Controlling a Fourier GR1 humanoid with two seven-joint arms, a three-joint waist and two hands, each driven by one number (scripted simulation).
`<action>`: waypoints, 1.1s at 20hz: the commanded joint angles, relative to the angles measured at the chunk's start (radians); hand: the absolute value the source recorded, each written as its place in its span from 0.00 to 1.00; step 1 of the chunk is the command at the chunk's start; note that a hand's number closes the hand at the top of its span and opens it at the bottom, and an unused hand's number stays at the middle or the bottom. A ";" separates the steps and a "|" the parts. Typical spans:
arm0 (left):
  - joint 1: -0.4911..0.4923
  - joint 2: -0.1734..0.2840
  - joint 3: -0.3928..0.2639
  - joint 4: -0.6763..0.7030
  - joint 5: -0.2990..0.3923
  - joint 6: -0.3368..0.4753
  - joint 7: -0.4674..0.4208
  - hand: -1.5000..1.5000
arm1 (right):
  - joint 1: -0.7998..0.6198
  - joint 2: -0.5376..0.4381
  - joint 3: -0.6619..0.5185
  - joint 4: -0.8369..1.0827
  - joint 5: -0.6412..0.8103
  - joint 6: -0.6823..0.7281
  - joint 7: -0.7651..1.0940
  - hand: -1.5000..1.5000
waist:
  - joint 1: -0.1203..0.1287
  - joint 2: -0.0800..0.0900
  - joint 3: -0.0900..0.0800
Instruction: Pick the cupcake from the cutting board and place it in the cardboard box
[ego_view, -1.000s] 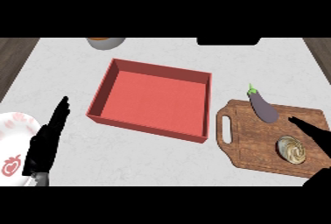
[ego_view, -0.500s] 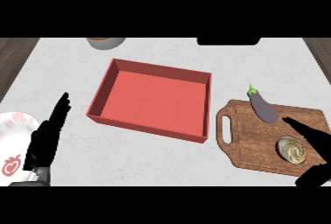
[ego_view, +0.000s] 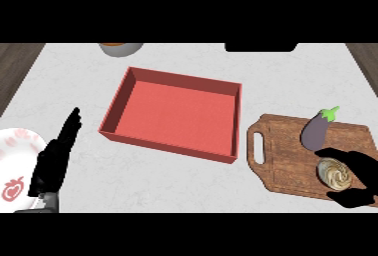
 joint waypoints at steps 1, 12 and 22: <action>0.017 -0.023 -0.028 -0.104 -0.039 0.007 0.082 0.50 | 0.034 0.002 -0.006 -0.002 0.062 -0.055 -0.064 1.00 | 0.000 0.000 0.001; -0.064 -0.011 0.017 0.023 -0.001 -0.041 -0.002 0.50 | -0.307 0.033 0.098 0.133 0.227 -0.202 -0.174 1.00 | 0.053 0.014 0.003; -0.083 -0.043 -0.028 0.004 -0.030 -0.030 0.030 0.50 | -0.733 0.017 0.116 0.554 0.295 -0.336 -0.533 1.00 | 0.084 0.025 0.005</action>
